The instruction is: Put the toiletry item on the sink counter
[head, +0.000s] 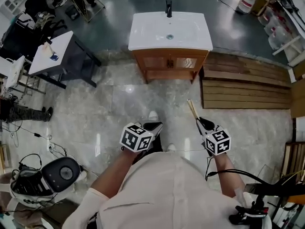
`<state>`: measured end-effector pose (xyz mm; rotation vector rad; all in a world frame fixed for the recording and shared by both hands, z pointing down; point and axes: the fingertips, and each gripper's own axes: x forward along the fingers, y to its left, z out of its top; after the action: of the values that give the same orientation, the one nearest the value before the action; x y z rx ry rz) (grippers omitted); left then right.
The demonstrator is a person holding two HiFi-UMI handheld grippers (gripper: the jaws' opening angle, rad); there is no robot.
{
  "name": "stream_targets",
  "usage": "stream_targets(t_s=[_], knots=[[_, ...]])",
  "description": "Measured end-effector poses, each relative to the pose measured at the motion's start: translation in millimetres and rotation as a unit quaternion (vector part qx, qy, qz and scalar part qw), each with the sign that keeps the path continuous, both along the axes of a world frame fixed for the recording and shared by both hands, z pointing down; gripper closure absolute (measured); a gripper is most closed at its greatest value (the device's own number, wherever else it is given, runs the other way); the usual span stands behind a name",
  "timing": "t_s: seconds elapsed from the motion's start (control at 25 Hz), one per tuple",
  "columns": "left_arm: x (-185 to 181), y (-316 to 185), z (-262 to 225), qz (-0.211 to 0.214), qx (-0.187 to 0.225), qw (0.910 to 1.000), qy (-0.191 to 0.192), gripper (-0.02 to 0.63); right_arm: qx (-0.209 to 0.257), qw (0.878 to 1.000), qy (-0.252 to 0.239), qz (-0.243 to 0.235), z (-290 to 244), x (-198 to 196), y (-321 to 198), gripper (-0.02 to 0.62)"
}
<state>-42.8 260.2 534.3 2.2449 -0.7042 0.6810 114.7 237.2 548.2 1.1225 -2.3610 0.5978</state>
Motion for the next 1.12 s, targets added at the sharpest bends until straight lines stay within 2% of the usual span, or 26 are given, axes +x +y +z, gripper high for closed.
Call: stream_targets(t_s=[0.28, 0.44, 0.6, 0.72, 1.12], knots=[[-14, -110, 5, 0.024, 0.001, 0.9996, 0.012, 0.6, -0.002, 1.0, 0.014, 0.016, -9, -8, -89, 0.565], [-21, -181, -9, 0.055, 0.009, 0.9982, 0.019, 0.6, 0.007, 0.999, 0.03, 0.016, -28, -19, -149, 0.565], [-27, -233, -11, 0.08, 0.018, 0.9962, 0.029, 0.6, 0.018, 0.998, 0.047, 0.027, -31, -26, -204, 0.565], [-35, -261, -4, 0.085, 0.009, 0.996, 0.028, 0.6, 0.032, 0.997, 0.055, 0.033, -32, -31, -239, 0.565], [-27, -345, 1, 0.068, -0.001, 0.9974, 0.024, 0.6, 0.058, 0.991, 0.112, -0.034, -27, 1, -354, 0.565]])
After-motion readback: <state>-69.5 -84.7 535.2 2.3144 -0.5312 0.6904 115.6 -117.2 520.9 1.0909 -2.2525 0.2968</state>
